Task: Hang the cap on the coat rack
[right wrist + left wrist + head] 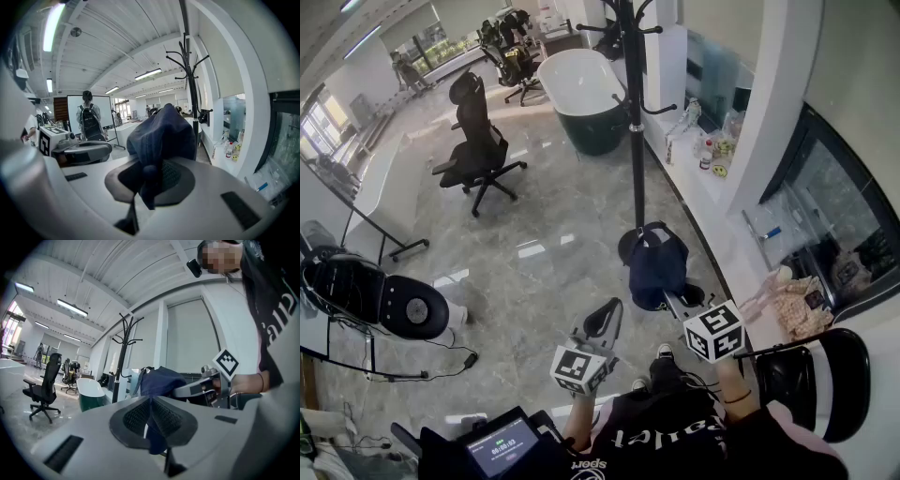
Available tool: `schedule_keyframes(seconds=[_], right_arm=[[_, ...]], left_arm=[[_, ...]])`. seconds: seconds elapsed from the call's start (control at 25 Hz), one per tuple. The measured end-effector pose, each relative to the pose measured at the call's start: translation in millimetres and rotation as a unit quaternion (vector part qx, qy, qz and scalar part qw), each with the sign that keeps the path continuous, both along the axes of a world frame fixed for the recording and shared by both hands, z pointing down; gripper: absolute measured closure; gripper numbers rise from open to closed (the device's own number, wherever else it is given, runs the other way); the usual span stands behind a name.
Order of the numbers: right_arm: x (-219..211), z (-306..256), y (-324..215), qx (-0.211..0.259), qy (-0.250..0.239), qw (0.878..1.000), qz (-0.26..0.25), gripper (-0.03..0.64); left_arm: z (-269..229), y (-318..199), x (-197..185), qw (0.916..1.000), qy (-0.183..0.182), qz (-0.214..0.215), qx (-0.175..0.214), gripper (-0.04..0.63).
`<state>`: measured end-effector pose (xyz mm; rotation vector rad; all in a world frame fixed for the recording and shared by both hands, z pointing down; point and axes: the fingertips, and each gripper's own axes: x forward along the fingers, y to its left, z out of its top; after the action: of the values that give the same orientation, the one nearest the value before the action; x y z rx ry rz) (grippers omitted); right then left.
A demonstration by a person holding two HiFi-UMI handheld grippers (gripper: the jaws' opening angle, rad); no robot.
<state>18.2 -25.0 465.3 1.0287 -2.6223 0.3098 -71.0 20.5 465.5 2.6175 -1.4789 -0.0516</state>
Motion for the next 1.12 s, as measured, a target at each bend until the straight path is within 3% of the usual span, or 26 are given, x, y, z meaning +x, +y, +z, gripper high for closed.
schedule_keyframes(seconds=[0.28,0.64,1.12], right_arm=[[-18,-8,-79,0.019,-0.012,1.0,0.003,0.572],[-44,-14,-213,0.022,-0.014,0.999,-0.019,0.572],[-72,-4,-329,0.015,0.0,0.999,-0.034,0.572]], left_arm=[[9,-54,-20,0.9998,0.001,-0.018,0.012,0.591],[-8,-169,-47,0.9979,-0.008,-0.059,0.025,0.591],[-3,-270,-49,0.9976,-0.012,-0.068,0.001,0.591]])
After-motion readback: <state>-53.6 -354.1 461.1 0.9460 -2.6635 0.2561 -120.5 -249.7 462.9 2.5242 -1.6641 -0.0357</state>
